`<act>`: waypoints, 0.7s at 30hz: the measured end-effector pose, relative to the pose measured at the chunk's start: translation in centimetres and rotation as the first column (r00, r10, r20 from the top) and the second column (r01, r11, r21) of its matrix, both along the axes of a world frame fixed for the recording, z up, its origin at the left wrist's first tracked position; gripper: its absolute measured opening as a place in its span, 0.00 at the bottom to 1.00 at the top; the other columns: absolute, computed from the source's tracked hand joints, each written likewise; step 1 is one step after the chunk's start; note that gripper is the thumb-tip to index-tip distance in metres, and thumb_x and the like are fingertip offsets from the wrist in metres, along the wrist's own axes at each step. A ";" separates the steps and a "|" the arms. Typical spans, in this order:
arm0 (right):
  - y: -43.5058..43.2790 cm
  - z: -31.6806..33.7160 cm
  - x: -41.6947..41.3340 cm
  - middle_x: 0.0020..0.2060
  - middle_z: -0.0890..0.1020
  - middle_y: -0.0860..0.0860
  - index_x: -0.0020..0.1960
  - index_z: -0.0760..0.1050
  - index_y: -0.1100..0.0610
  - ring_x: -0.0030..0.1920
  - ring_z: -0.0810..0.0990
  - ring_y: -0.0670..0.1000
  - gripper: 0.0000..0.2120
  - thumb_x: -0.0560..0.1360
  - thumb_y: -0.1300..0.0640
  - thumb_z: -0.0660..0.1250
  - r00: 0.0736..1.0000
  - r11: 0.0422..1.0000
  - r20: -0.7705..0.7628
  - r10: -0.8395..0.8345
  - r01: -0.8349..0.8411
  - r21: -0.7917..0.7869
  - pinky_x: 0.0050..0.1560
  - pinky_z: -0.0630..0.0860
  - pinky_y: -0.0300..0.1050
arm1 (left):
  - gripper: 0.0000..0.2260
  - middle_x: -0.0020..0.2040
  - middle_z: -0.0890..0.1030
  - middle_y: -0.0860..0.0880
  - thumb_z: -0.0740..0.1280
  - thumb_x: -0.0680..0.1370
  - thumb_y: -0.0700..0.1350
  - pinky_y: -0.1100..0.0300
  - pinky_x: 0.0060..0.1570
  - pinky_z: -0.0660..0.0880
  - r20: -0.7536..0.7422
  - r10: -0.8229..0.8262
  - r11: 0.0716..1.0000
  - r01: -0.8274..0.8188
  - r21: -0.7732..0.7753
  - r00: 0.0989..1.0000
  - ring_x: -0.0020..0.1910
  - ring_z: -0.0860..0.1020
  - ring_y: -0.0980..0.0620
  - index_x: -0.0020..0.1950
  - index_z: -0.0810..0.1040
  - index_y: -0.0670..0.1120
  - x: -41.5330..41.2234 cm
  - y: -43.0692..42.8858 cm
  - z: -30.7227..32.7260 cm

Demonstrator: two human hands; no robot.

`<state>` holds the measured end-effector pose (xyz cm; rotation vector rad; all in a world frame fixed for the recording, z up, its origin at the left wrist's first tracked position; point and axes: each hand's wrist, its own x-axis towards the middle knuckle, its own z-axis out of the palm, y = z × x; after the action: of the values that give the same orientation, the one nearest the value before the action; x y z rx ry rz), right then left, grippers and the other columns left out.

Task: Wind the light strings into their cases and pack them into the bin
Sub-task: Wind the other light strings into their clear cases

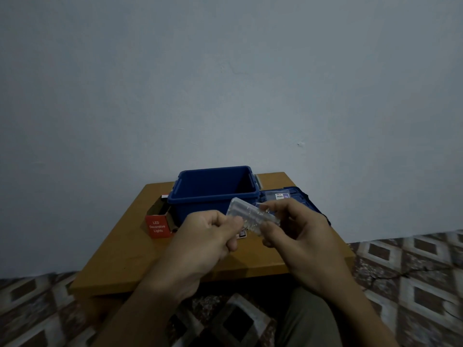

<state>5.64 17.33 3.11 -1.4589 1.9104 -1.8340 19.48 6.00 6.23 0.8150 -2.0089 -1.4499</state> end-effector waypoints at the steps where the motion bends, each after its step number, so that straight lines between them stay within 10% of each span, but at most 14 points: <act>1: -0.1 0.0 0.0 0.40 0.82 0.46 0.53 0.79 0.44 0.40 0.83 0.53 0.09 0.75 0.55 0.70 1.000 1.000 0.022 0.001 -0.001 -0.011 0.41 0.81 0.59 | 0.16 0.30 0.75 0.46 0.67 0.80 0.51 0.62 0.27 0.65 0.003 -0.008 1.000 0.008 0.011 1.000 0.25 0.67 0.54 0.43 0.80 0.39 -0.1 -0.2 -0.1; 12: 0.4 0.5 -0.3 0.35 0.79 0.52 0.62 0.78 0.49 0.38 0.86 0.57 0.16 0.78 0.63 0.69 0.945 0.975 0.245 0.219 -0.202 -0.091 0.41 0.80 0.41 | 0.11 0.30 0.70 0.47 0.65 0.81 0.47 0.66 0.25 0.61 -0.218 -0.195 0.971 0.219 0.091 0.956 0.23 0.62 0.58 0.55 0.80 0.40 0.1 -0.9 -0.4; 21: 0.6 0.9 -0.4 0.38 0.78 0.61 0.61 0.80 0.52 0.38 0.85 0.61 0.15 0.77 0.65 0.67 0.853 0.929 0.368 0.370 -0.345 -0.134 0.43 0.82 0.51 | 0.12 0.31 0.69 0.48 0.63 0.82 0.45 0.66 0.27 0.63 -0.262 -0.317 0.934 0.348 0.079 0.911 0.25 0.64 0.59 0.62 0.81 0.46 0.7 -1.1 -0.4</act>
<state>5.25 17.93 4.01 -1.2416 1.3057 -1.8423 20.17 4.88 5.88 0.3219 -1.9458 -1.7834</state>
